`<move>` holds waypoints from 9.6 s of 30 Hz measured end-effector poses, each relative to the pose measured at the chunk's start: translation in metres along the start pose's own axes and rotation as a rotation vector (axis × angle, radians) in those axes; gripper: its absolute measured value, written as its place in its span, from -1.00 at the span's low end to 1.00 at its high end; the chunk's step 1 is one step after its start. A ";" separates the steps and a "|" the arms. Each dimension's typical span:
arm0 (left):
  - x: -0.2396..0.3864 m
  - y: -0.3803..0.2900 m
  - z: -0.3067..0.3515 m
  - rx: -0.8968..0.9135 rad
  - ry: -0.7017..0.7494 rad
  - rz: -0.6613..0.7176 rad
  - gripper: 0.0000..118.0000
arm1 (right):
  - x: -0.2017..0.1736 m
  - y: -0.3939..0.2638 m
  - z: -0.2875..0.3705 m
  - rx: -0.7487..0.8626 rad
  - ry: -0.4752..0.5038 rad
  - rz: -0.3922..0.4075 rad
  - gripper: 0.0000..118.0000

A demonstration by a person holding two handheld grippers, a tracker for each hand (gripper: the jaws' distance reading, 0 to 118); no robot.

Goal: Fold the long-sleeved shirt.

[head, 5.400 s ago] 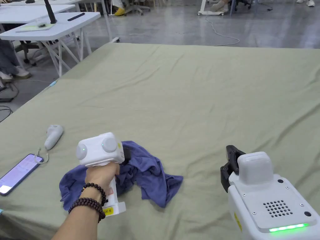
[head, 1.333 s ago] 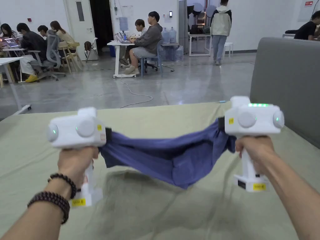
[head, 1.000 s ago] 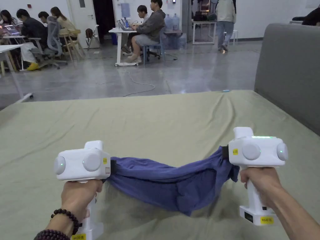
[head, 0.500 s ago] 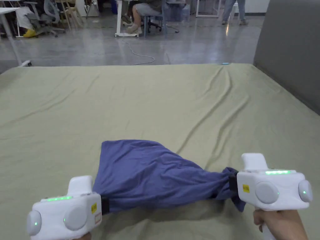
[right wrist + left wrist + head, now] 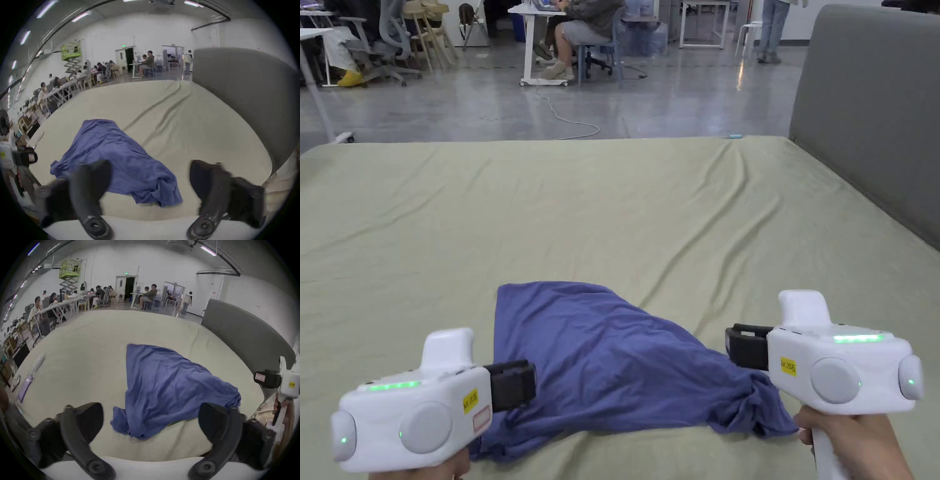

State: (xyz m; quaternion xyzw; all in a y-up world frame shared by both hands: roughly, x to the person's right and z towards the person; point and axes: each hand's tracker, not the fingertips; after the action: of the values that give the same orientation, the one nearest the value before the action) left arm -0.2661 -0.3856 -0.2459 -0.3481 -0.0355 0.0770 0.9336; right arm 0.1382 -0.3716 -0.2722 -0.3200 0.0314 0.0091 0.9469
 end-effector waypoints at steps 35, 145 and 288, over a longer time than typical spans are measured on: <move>-0.033 0.174 -0.324 -0.283 0.145 -0.098 1.00 | 0.016 -0.042 -0.139 -0.350 -0.062 -0.073 -0.74; -0.063 -0.022 -0.081 -0.433 0.043 -0.034 0.01 | 0.055 0.013 -0.064 -0.322 0.023 0.098 -1.00; -0.059 0.104 -0.266 -0.366 0.191 0.014 0.20 | 0.047 -0.030 -0.066 -0.519 0.119 -0.109 0.30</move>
State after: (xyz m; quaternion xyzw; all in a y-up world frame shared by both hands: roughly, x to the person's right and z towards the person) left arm -0.3048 -0.4890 -0.5156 -0.5179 0.0420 0.0425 0.8534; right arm 0.1831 -0.4360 -0.3095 -0.5530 0.0662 -0.0531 0.8289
